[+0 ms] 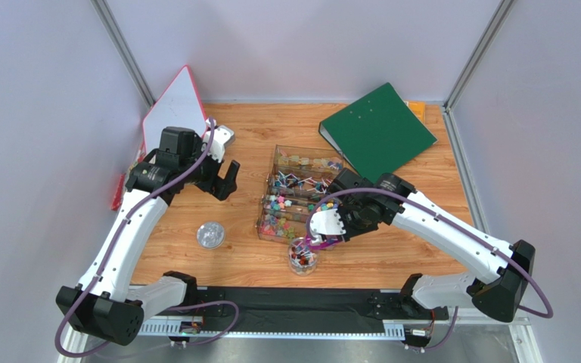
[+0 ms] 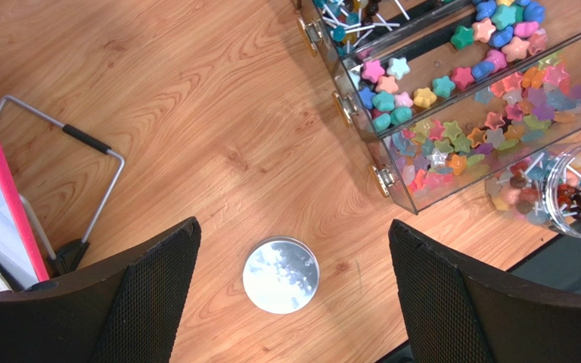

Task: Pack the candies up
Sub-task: Place the fake candies in the packing bottle, then adjust the spatula.

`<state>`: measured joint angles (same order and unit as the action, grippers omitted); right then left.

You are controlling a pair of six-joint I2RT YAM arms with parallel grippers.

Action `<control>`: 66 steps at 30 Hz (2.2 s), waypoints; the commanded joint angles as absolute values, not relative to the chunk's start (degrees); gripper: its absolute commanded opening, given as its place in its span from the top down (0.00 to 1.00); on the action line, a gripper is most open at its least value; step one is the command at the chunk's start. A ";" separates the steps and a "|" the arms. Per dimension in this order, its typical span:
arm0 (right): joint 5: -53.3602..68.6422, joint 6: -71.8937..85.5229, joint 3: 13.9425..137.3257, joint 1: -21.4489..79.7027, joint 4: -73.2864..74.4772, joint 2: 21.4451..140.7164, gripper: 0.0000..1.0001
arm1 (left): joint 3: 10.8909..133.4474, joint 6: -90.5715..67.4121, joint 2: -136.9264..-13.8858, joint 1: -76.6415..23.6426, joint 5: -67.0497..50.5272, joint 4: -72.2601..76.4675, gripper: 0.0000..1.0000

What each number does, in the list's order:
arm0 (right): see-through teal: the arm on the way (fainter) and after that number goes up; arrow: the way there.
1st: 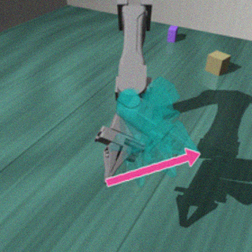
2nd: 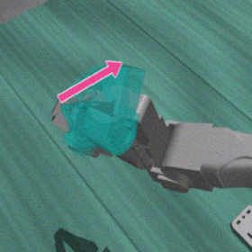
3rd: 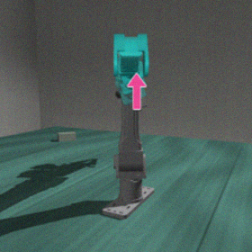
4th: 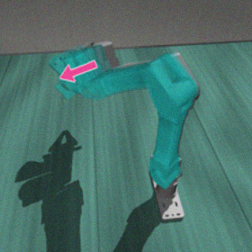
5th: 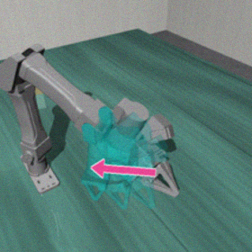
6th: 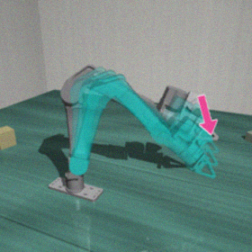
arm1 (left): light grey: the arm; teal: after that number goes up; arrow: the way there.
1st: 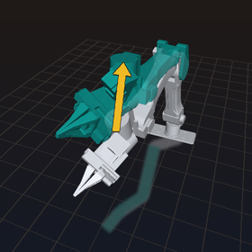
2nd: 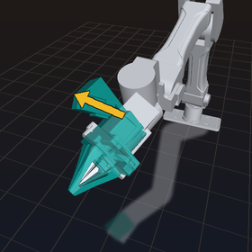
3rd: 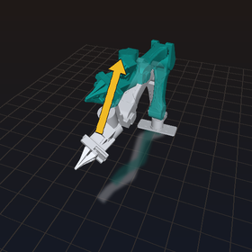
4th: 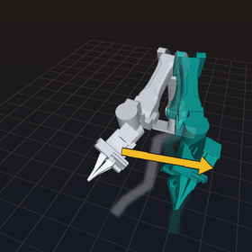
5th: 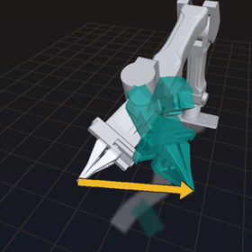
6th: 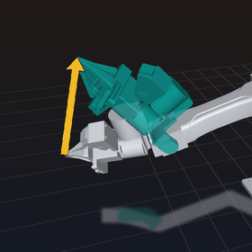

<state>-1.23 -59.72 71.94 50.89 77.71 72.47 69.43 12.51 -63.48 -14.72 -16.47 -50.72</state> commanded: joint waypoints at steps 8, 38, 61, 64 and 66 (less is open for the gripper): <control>-17.48 -53.62 72.16 58.53 87.27 74.70 1.00 | 68.91 11.52 -61.17 -13.45 -16.43 -47.81 0.00; -33.13 -46.76 71.10 71.37 95.71 75.50 1.00 | 72.68 10.37 -62.75 -13.36 -16.88 -47.02 0.01; -30.41 -44.73 72.86 52.67 92.02 73.47 1.00 | 77.17 12.48 -74.17 -14.32 -14.76 -48.34 0.08; -29.80 -45.00 74.88 50.46 91.23 74.88 1.00 | 76.03 11.60 -75.41 -15.64 -15.64 -48.43 0.10; -28.05 -44.65 77.33 49.40 89.75 76.28 1.00 | 75.76 11.16 -75.94 -16.61 -16.95 -47.99 0.18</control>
<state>-29.91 -45.23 71.92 51.00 77.56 74.76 75.18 11.64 -75.55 -14.83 -14.92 -48.14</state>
